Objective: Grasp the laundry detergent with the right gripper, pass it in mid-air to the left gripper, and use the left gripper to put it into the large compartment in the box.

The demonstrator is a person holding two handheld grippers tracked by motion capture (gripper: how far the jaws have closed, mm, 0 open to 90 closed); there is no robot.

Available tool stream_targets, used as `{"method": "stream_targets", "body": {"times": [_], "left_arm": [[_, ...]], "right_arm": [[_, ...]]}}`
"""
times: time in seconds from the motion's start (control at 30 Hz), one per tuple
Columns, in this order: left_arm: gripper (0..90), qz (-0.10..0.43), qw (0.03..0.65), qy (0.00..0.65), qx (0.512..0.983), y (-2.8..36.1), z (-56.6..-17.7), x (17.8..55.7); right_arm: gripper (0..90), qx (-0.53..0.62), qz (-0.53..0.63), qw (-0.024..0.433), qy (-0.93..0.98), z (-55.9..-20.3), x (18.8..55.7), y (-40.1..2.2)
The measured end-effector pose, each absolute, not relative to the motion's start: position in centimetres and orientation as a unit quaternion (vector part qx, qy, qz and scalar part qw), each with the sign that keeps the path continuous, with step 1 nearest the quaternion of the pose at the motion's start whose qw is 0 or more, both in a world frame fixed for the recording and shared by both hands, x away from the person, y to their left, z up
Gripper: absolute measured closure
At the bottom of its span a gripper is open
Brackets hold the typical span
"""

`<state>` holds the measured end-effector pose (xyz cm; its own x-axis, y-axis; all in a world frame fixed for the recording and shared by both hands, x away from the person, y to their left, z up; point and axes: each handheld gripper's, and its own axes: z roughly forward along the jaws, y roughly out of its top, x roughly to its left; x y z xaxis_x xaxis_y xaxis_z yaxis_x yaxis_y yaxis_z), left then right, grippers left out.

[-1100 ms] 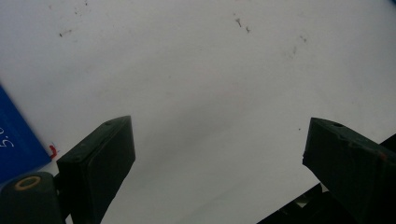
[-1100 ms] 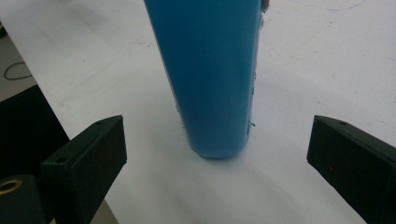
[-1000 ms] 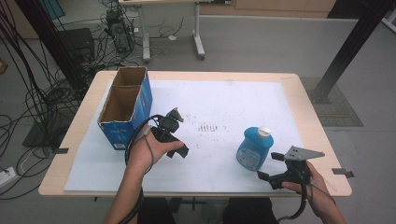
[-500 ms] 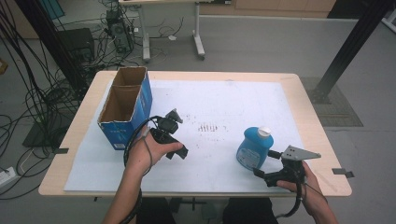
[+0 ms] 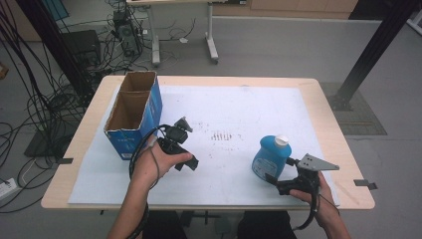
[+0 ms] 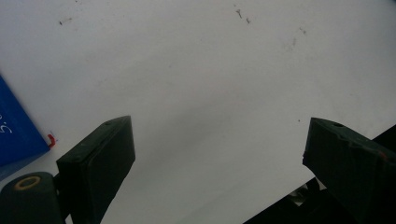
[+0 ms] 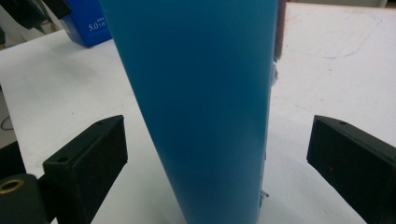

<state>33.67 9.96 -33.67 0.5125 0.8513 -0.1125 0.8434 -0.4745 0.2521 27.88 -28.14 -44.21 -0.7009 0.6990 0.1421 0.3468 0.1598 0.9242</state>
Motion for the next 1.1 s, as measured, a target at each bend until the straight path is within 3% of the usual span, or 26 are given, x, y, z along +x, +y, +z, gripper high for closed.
{"method": "stream_targets", "body": {"times": [1.1], "left_arm": [[8.0, 0.011, 0.143, 0.491, 0.859, 10.0, -33.4, 33.6]], "right_arm": [[4.7, 0.349, 0.571, 0.178, 0.721, -44.3, 28.7, -26.8]]}}
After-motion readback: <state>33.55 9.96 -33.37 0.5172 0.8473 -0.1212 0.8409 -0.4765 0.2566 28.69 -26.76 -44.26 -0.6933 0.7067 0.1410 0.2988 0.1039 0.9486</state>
